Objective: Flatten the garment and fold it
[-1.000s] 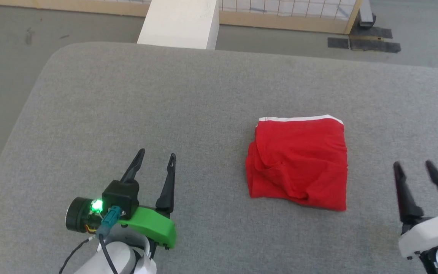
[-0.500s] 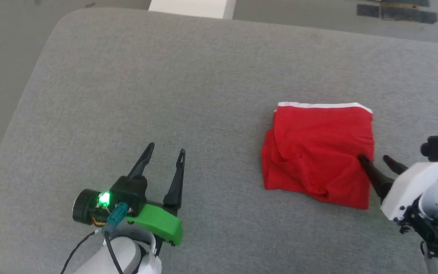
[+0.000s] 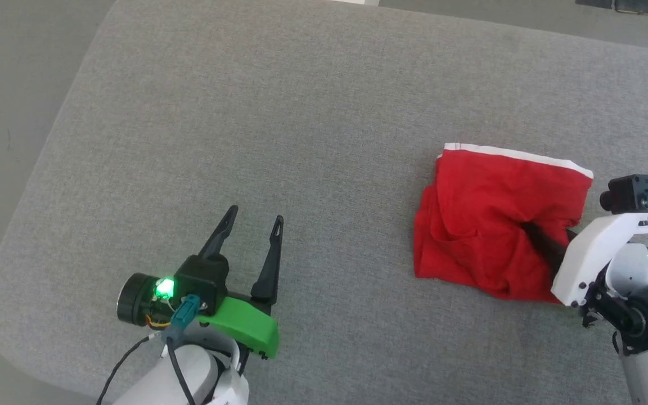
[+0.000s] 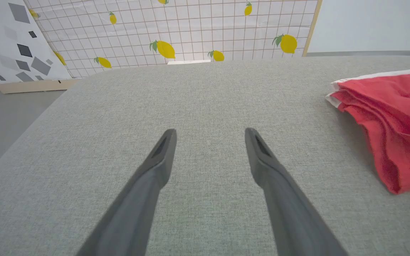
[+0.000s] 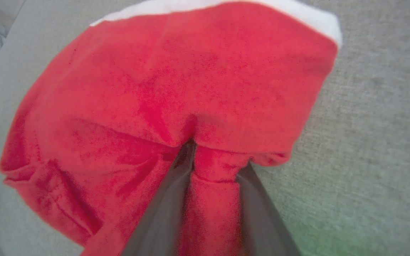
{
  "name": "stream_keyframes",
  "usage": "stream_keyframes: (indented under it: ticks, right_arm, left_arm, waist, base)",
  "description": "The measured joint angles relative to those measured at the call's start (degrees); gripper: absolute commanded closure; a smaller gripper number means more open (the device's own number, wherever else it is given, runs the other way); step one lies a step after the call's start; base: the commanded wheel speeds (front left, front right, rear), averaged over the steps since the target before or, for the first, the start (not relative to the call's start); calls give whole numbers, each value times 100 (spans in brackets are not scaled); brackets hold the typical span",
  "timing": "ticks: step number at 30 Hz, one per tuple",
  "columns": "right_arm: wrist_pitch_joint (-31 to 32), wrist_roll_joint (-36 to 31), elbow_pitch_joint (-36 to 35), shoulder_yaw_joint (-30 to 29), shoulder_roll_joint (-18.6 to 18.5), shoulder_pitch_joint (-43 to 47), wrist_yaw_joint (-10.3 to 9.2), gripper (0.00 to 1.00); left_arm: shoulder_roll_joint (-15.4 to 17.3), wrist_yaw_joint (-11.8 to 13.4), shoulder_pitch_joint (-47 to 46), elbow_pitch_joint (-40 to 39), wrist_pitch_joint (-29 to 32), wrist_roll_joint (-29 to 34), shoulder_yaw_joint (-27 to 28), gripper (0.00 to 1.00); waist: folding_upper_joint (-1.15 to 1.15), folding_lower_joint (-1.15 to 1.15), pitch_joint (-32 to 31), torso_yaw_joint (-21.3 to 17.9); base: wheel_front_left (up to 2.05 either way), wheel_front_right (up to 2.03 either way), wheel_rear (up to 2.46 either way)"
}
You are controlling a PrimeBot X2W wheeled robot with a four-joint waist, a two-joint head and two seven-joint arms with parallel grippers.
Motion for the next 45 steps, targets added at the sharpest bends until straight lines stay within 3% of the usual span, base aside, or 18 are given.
stream_keyframes:
  ticks: [5, 9, 15, 21, 27, 35, 38, 44, 45]
  right_arm:
    - [-185, -94, 96, 213, -145, -3, 0, 100]
    - [-210, -249, -80, 694, -624, 17, 1, 100]
    - [34, -363, -781, 2015, -1956, -197, 1, 100]
    - [79, -366, -1378, 3476, -3497, -1247, 2, 100]
    - [-169, -346, -1316, 4265, -4389, -2098, 30, 100]
    - [-1107, -667, -199, 4255, -4910, -2459, 31, 100]
    - [-1790, -1004, 679, 3949, -5147, -2452, 31, 100]
    - [-2352, -1269, 1784, 3257, -5116, -2428, 31, 100]
    - [-2570, -1566, 2201, 2939, -5038, -2410, 31, 100]
  left_arm:
    - [-10, -24, 5, 111, 0, -1, 8, 0]
    - [-10, -24, 27, 157, -1, -5, 10, 0]
    - [3, -26, 98, 136, 0, -20, 2, 0]
    - [42, -62, 85, -32, 0, -16, -8, 0]
    - [105, -120, -44, -227, 3, 49, -41, 0]
    - [244, -148, -271, -538, 97, 156, -79, 0]
    - [357, -192, -330, -722, 146, 190, -120, 0]
    - [481, -199, -385, -932, 177, 219, -98, 0]
    - [508, -244, -486, -1085, 177, 257, -77, 0]
  waist:
    - [0, 0, -123, -14]
    - [0, 0, -266, -124]
    - [0, 0, -379, -500]
    - [0, 0, -297, -1064]
    - [0, 0, -17, -1626]
    - [0, 0, 633, -2100]
    - [0, 1, 1067, -2289]
    - [0, 1, 1522, -2412]
    - [0, 1, 1726, -2431]
  base:
    - [0, 0, 0]
    - [0, 0, 0]
    - [0, 0, 0]
    - [0, 0, 0]
    - [0, 0, 0]
    - [0, 0, 0]
    - [0, 0, 0]
    - [0, 0, 0]
    - [0, 0, 0]
